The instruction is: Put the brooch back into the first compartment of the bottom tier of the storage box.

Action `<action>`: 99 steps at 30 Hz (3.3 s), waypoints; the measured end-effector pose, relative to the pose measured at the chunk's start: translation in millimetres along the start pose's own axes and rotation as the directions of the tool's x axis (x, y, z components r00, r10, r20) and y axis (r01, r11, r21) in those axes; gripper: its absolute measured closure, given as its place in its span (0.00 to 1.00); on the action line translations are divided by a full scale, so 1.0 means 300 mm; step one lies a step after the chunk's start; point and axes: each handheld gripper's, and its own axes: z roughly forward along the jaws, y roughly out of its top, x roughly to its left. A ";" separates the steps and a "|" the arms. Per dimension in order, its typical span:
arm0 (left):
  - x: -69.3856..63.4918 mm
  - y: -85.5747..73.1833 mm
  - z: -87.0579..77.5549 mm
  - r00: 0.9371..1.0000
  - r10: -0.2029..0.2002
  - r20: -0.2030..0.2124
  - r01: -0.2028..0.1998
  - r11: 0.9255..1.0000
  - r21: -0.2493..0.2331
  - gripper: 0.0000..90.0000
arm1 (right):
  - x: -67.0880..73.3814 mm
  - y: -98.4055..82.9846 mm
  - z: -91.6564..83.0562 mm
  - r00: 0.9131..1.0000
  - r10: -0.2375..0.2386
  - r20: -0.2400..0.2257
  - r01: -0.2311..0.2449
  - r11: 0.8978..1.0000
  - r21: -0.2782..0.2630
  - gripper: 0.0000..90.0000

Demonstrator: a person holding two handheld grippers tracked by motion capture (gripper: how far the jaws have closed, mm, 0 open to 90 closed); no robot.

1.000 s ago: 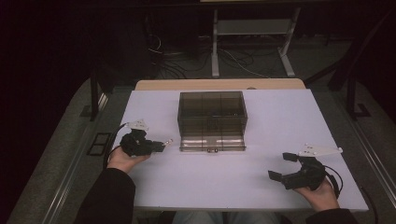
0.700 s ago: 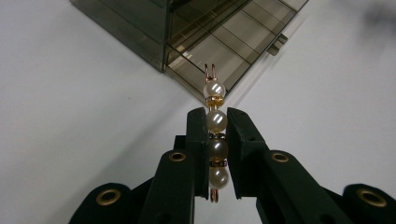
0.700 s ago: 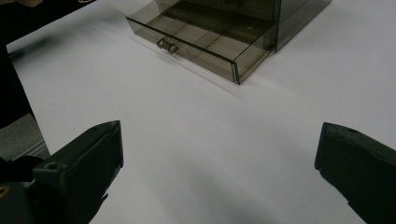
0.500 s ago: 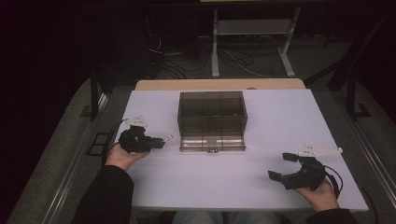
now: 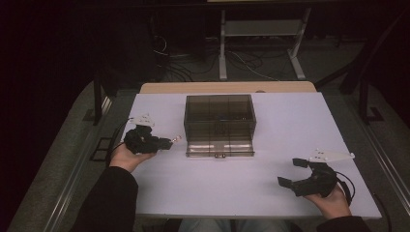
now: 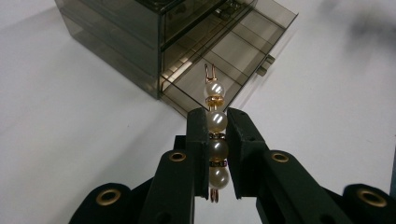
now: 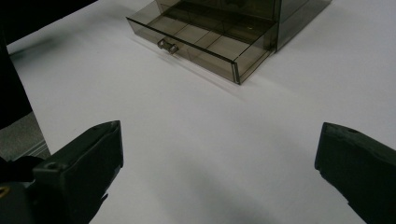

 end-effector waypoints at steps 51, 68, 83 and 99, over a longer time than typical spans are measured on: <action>-0.050 0.150 0.122 0.996 0.085 0.038 -0.086 0.996 0.017 0.88 | 0.002 0.000 -0.001 1.000 -0.007 -0.002 0.007 1.000 -0.007 0.01; -0.040 0.147 0.178 0.996 0.072 0.051 -0.073 0.997 0.019 0.88 | 0.005 0.001 0.000 1.000 -0.010 -0.004 0.010 1.000 -0.005 0.01; -0.036 0.144 0.241 0.996 0.070 0.061 -0.072 0.997 0.033 0.88 | 0.006 0.000 0.002 1.000 -0.013 -0.006 0.013 1.000 -0.001 0.01; -0.028 0.132 0.297 0.996 0.064 0.055 -0.068 0.995 0.072 0.87 | 0.007 -0.001 0.005 1.000 -0.022 -0.002 0.022 1.000 0.005 0.01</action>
